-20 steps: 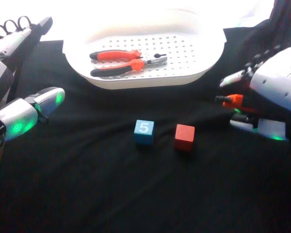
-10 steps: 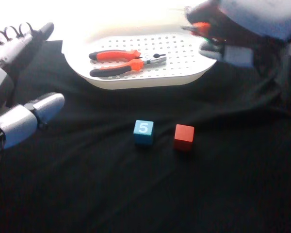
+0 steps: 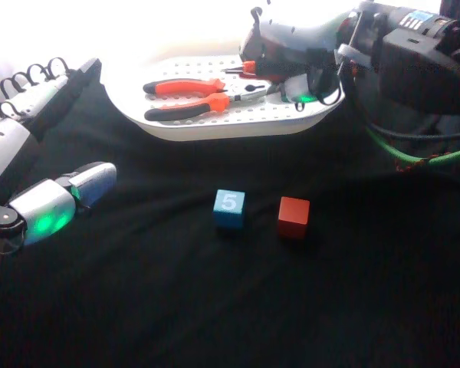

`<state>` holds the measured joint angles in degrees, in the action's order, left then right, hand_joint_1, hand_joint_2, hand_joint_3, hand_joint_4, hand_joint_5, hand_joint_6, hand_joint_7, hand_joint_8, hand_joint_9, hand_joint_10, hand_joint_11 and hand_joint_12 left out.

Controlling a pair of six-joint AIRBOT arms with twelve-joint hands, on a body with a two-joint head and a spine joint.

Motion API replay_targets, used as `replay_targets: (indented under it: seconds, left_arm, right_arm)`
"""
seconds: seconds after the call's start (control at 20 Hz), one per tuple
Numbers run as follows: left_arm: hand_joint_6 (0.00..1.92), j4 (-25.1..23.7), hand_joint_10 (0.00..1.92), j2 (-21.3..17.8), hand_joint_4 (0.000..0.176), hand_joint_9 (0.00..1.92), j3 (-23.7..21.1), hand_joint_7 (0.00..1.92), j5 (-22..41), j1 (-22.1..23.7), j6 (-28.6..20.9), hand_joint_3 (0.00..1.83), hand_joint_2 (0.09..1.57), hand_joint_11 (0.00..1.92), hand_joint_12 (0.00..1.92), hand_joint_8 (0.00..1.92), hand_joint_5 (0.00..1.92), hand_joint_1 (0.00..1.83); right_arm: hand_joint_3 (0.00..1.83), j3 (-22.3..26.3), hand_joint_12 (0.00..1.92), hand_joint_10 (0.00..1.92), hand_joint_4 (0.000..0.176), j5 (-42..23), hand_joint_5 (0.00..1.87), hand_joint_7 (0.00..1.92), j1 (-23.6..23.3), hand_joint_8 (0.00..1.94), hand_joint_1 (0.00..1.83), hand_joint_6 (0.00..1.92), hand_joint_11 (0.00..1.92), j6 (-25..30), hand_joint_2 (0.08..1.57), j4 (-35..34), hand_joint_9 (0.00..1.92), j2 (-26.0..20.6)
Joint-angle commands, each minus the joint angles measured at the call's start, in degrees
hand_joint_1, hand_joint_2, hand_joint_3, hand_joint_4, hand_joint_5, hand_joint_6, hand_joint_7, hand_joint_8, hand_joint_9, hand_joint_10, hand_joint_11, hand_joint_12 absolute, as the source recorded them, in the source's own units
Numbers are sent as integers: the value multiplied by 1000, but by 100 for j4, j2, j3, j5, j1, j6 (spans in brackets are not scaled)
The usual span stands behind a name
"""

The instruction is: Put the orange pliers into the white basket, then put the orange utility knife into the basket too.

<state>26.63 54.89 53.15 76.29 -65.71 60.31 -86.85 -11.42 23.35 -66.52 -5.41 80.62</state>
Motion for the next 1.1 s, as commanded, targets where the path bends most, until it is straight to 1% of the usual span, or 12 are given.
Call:
replay_targets:
  seconds: [0.0, 0.05, 0.15, 0.2, 0.45, 0.55, 0.7, 0.75, 0.8, 0.85, 0.9, 1.05]
  left_arm:
    - [0, -137, 0, 15, 110, 0, 39, 0, 725, 38, -49, 7, 1329, 0, 0, 0, 0, 627]
    - [0, -138, 0, 14, 114, 0, 39, 0, 725, 38, -58, 6, 1328, 0, 0, 0, 0, 626]
    - [0, -135, 0, 14, 122, 0, 41, 0, 732, 38, -62, 9, 1338, 0, 0, 0, 0, 625]
    - [0, -134, 0, 14, 122, 0, 41, 0, 734, 38, -62, 7, 1336, 0, 0, 0, 0, 624]
    - [0, -116, 0, 5, 115, 0, 25, 0, 749, 38, -68, 0, 1319, 0, 0, 0, 0, 665]
    - [0, -113, 0, -24, 117, 0, 0, 0, 773, 38, -68, 0, 1317, 0, 0, 0, 0, 667]
    - [0, -112, 0, -113, 91, 0, -48, 0, 850, 36, -66, 0, 1312, 0, 0, 0, 0, 670]
    - [0, -108, 0, -161, 68, 0, -78, 0, 881, 32, -66, 6, 1330, 0, 0, 0, 0, 681]
    - [0, -109, 0, -216, 145, 0, -106, 0, 932, 2, -65, 0, 1284, 0, 0, 0, 0, 645]
    - [0, -109, 0, -231, 145, 0, -110, 0, 942, -8, -65, 0, 1284, 0, 0, 0, 0, 645]
    - [0, -108, 0, -277, 140, 0, -126, 0, 991, -42, -65, 0, 1277, 0, 0, 0, 0, 674]
    - [0, -112, 0, -403, 150, 0, -192, 0, 1136, -73, -60, 0, 1265, 0, 0, 0, 0, 606]
  right_arm:
    - [9, -26, 1921, 1921, 15, -627, 543, 678, -96, 1710, 1082, 1723, 780, -20, 1327, 2, 646, -9]
    - [1, -20, 1887, 1644, 0, -613, 605, 453, -95, 1377, 977, 1567, 379, -20, 1309, 1, 403, -10]
    - [0, 5, 307, 149, 56, -612, 45, 42, -95, 116, 790, 142, 14, -20, 1127, -11, 33, -14]
    - [0, 21, 61, 29, 53, -614, 8, 8, -95, 22, 778, 28, 2, -20, 1107, -13, 6, -15]
    - [0, 580, 0, 0, 18, -982, 0, 0, -96, 0, 706, 0, 0, -19, 1078, -22, 0, -549]
    - [0, 985, 0, 0, 19, -1291, 0, 0, -95, 0, 669, 0, 0, -19, 1030, -20, 0, -956]
    - [0, 1742, 0, 0, 71, -1993, 0, 0, -88, 0, 653, 0, 0, -18, 1028, -15, 0, -1581]
    - [0, 2035, 0, 0, 52, -2291, 0, 0, -14, 0, 567, 0, 0, -18, 1031, 13, 0, -1848]
    - [0, 2334, 0, 0, 98, -2622, 0, 0, 129, 0, 393, 0, 0, -18, 1024, 80, 0, -2127]
    - [0, 2412, 0, 0, 98, -2717, 0, 0, 184, 0, 393, 0, 0, -18, 1024, 88, 0, -2198]
    - [0, 2632, 0, 0, 147, -3049, 0, 0, 415, 0, 296, 0, 0, -18, 1033, 89, 0, -2419]
    - [6, 3093, 0, 0, 137, -3726, 0, 0, 852, 0, 225, 0, 0, -15, 1049, 80, 0, -2906]
